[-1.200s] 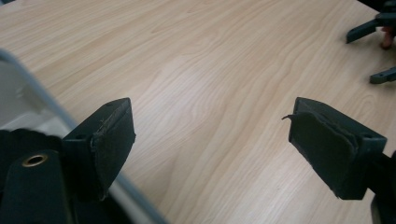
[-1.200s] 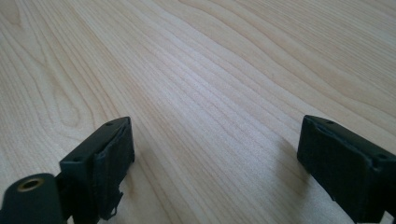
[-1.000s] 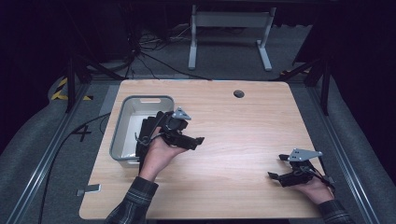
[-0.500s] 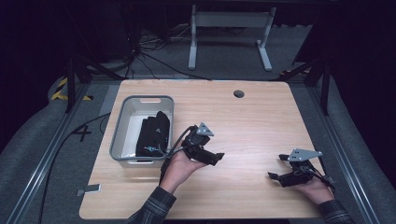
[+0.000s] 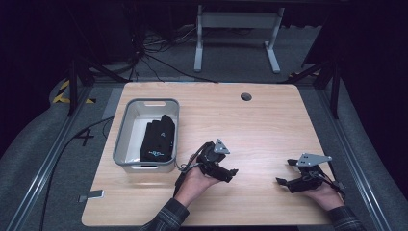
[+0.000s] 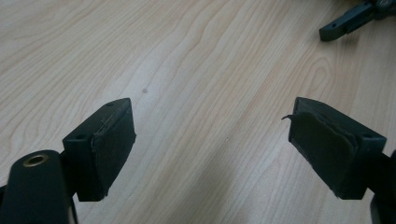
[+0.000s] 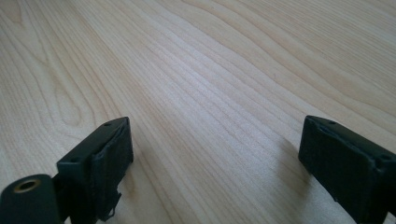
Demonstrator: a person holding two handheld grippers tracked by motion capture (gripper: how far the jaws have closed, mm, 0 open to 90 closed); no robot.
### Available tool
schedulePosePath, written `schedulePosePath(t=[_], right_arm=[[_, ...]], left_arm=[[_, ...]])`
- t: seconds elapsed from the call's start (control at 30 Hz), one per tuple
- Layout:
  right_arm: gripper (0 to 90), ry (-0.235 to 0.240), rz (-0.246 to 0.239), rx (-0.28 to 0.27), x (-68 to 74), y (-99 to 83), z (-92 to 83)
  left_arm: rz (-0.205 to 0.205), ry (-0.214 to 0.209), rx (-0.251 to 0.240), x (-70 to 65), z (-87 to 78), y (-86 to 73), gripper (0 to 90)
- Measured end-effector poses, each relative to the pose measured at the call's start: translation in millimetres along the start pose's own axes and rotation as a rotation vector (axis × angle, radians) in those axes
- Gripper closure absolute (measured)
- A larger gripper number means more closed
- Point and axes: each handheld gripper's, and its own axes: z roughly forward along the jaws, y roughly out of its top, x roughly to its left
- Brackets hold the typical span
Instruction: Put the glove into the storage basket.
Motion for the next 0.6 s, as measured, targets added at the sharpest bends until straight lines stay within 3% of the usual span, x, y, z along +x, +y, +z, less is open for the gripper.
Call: schedulePosePath(t=[0.1, 0.23, 0.47, 0.6], right_arm=[[10.4, 0.000, 0.000, 0.000, 0.0, 0.0, 0.0], [10.4, 0.000, -0.001, 0.000, 0.0, 0.0, 0.0], [10.4, 0.000, -0.001, -0.001, -0.1, 0.0, 0.0], [10.4, 0.000, -0.001, 0.000, -0.1, 0.0, 0.0]], left_arm=[[0.011, 0.020, 0.006, -2.4, 4.4, -4.4, 15.0], [0.010, 0.009, 0.023, -4.2, 9.9, -10.1, 14.8], [0.038, 0.034, 0.083, -8.8, 24.6, -18.5, 14.3], [0.051, 0.037, 0.081, -11.9, 28.2, -21.0, 13.6]])
